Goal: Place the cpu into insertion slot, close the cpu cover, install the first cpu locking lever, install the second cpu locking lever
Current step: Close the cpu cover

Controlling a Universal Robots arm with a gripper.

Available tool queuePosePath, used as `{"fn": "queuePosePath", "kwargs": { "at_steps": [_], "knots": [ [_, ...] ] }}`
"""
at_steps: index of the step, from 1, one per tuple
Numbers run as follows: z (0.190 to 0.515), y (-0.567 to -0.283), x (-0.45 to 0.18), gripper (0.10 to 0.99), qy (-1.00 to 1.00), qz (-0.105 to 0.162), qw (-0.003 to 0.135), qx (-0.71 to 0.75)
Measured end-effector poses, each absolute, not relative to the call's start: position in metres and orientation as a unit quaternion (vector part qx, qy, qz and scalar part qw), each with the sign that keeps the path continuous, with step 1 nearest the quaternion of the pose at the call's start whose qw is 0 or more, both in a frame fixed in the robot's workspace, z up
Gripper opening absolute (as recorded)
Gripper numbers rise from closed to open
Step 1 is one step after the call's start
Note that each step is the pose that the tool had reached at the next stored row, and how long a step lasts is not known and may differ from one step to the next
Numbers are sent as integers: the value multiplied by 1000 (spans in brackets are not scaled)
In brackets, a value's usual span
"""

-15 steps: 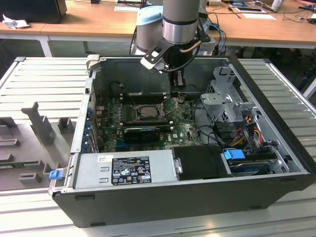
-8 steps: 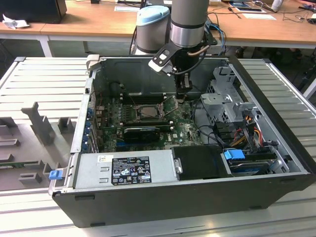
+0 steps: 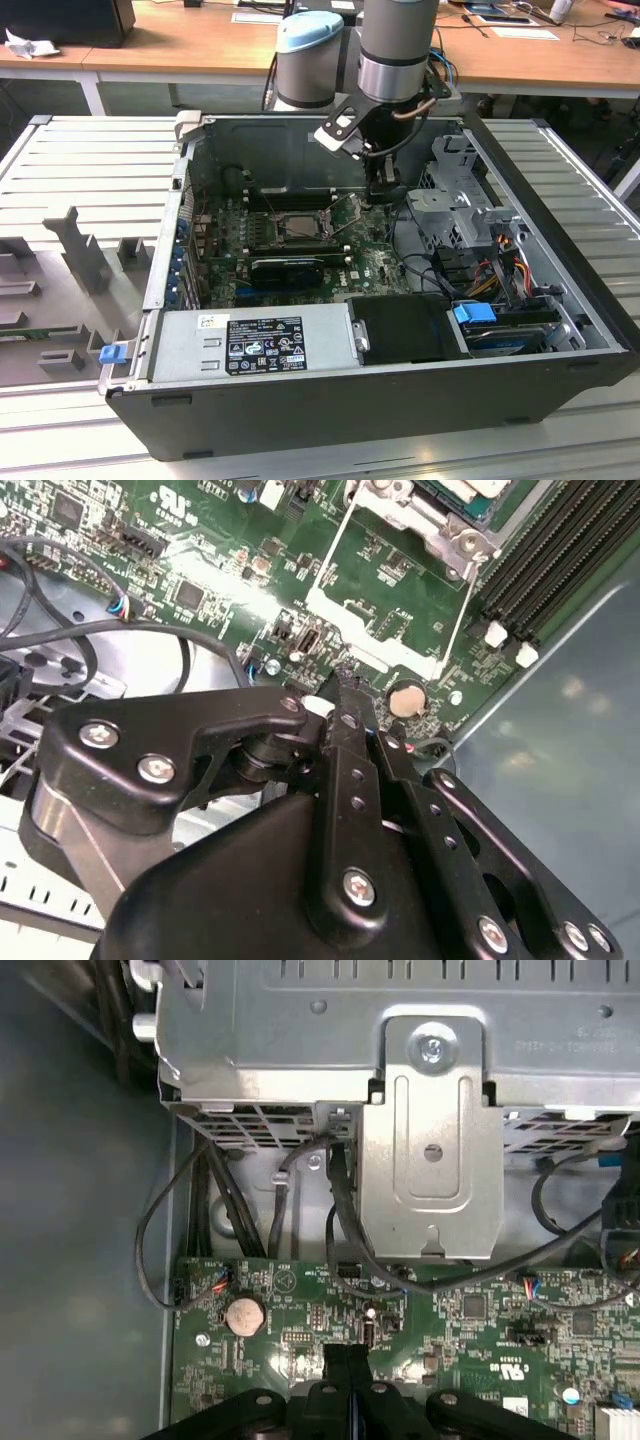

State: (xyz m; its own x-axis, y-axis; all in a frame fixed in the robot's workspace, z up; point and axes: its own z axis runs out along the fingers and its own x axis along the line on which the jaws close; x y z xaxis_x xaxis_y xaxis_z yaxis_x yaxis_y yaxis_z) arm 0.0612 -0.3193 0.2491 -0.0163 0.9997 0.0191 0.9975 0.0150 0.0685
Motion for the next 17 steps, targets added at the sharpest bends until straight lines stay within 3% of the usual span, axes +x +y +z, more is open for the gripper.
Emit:
{"fn": "queuePosePath", "kwargs": {
  "at_steps": [6, 17],
  "knots": [
    [247, -319, 62, 106, 712, 6, -8, 702],
    [247, -320, 53, 106, 713, 6, -8, 701]
  ]
}}
